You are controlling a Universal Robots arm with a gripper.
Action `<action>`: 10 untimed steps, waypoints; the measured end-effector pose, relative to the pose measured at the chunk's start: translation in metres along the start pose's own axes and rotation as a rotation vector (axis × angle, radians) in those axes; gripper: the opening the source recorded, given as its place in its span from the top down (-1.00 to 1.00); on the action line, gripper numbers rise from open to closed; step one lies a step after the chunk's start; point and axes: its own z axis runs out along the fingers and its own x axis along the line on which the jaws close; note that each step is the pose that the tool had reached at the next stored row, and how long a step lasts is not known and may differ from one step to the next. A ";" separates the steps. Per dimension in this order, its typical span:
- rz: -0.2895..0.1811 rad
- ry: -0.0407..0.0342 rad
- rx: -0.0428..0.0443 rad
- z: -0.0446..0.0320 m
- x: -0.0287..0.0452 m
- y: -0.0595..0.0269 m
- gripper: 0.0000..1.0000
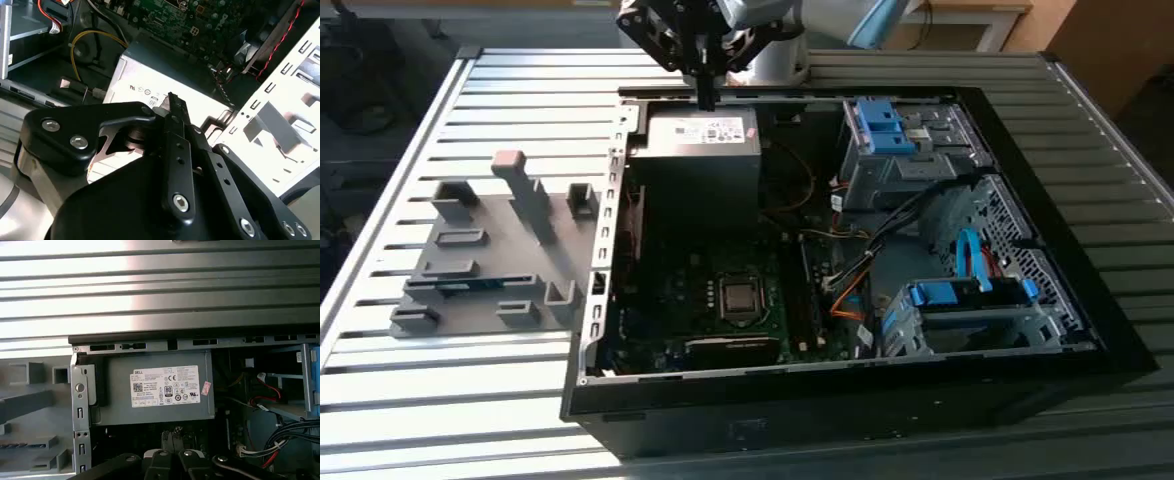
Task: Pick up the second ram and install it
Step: 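Reach for the second ram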
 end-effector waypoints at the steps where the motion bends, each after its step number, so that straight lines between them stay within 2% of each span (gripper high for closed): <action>1: 0.000 0.0000 0.0000 0.0000 0.0000 0.0000 0.79; 10: 0.000 0.0000 0.0000 -0.0001 0.0019 -0.0001 0.79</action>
